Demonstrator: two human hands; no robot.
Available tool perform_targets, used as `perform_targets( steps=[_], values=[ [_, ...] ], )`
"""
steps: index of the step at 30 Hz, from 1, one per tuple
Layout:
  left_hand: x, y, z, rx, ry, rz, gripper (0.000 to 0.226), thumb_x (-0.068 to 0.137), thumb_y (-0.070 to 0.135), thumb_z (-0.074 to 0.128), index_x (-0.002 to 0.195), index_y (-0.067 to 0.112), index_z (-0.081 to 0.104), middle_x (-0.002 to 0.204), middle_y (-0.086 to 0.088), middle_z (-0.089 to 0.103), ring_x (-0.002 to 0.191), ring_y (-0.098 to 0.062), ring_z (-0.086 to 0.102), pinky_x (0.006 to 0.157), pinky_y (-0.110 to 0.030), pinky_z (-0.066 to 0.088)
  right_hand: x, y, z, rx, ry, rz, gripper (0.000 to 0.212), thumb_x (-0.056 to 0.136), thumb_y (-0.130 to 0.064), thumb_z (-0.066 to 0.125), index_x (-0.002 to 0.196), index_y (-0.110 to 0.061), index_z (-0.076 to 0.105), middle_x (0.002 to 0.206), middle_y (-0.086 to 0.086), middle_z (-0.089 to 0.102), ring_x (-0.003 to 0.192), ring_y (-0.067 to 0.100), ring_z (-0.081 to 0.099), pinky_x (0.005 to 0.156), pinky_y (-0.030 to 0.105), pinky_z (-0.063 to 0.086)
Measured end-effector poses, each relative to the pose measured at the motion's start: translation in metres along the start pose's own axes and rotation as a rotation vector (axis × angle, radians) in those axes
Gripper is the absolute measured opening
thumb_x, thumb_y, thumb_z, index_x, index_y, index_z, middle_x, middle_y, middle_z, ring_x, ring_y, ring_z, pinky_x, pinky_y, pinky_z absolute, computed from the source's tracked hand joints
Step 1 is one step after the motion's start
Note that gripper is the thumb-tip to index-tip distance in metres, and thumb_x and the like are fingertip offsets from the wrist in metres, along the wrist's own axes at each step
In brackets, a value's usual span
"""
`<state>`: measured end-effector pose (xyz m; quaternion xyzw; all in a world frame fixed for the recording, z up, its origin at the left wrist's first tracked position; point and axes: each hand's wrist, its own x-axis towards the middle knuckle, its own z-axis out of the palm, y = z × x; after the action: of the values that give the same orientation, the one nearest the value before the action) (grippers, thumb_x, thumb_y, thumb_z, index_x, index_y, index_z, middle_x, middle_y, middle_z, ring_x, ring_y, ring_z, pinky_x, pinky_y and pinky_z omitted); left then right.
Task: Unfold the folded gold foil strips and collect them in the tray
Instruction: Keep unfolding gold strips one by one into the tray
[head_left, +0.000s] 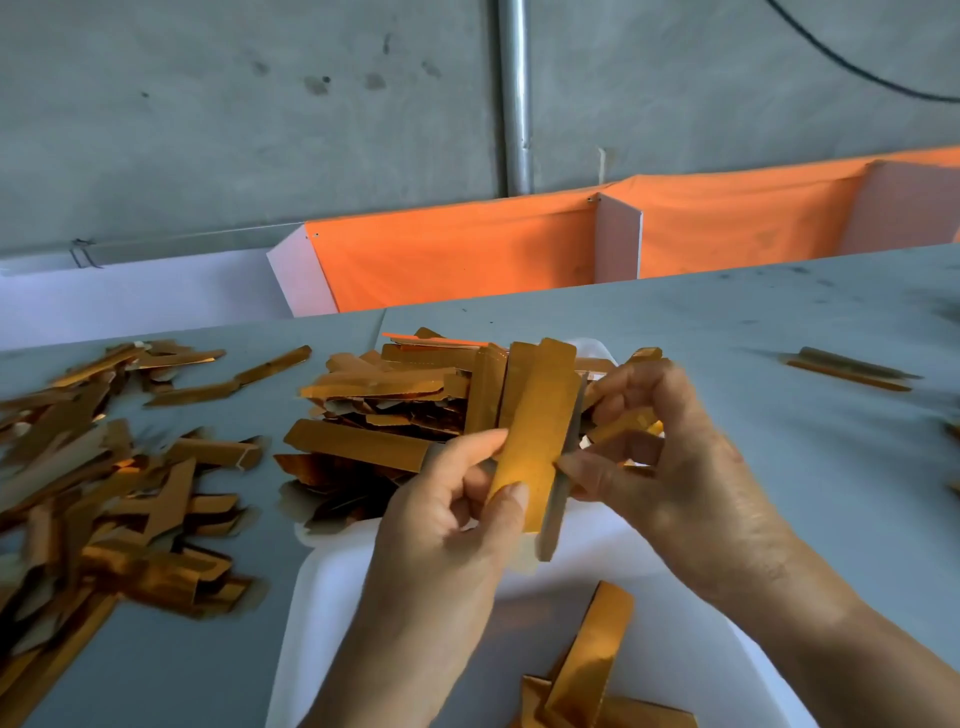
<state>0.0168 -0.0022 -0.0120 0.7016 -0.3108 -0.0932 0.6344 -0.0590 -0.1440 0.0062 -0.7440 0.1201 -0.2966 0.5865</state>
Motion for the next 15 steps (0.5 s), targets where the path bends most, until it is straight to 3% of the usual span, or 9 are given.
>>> perform_targets(
  steps=[4,6,9,11,15],
  values=[
    [-0.0015,-0.0005,0.0038,0.120,0.010,0.072,0.022,0.083,0.037,0.059,0.102,0.045,0.063,0.080,0.011,0.061,0.080,-0.010,0.061,0.064,-0.019,0.049,-0.0021,-0.0031,0.0021,-0.340,-0.016,-0.118,0.026,0.076,-0.015,0.077,0.081,-0.034,0.059,0.098,-0.010,0.055,0.076,0.006,0.067,0.071,0.023,0.057],
    [-0.0018,-0.0013,0.0033,0.153,0.008,0.079,0.021,0.088,0.033,0.059,0.103,0.047,0.062,0.081,0.014,0.058,0.082,-0.008,0.060,0.064,-0.016,0.047,-0.0013,-0.0010,0.0011,-0.452,-0.047,-0.090,0.023,0.077,-0.021,0.076,0.078,-0.036,0.058,0.096,-0.015,0.055,0.076,0.003,0.066,0.071,0.018,0.055],
    [-0.0024,-0.0013,0.0027,0.172,-0.016,0.076,0.028,0.087,0.025,0.060,0.102,0.049,0.060,0.083,0.016,0.058,0.084,-0.007,0.060,0.065,-0.012,0.046,0.0007,0.0021,-0.0013,-0.306,-0.068,0.033,0.019,0.079,-0.015,0.075,0.080,-0.026,0.060,0.090,-0.007,0.064,0.070,0.007,0.069,0.061,0.014,0.054],
    [-0.0020,-0.0001,0.0028,0.172,-0.029,0.077,0.029,0.087,0.025,0.060,0.103,0.049,0.060,0.085,0.018,0.059,0.085,-0.006,0.060,0.066,-0.012,0.046,0.0005,0.0013,-0.0020,-0.148,-0.117,0.143,0.017,0.081,-0.009,0.072,0.084,-0.022,0.062,0.082,-0.002,0.069,0.068,0.010,0.071,0.061,0.019,0.057],
    [0.0000,0.0010,0.0000,0.072,-0.006,0.051,0.027,0.086,0.020,0.061,0.098,0.044,0.064,0.081,0.010,0.062,0.078,-0.010,0.060,0.063,-0.018,0.048,0.0003,0.0026,-0.0034,-0.204,-0.087,0.110,0.023,0.080,-0.012,0.074,0.076,-0.030,0.060,0.076,-0.006,0.068,0.064,0.007,0.068,0.060,0.017,0.055]
  ],
)
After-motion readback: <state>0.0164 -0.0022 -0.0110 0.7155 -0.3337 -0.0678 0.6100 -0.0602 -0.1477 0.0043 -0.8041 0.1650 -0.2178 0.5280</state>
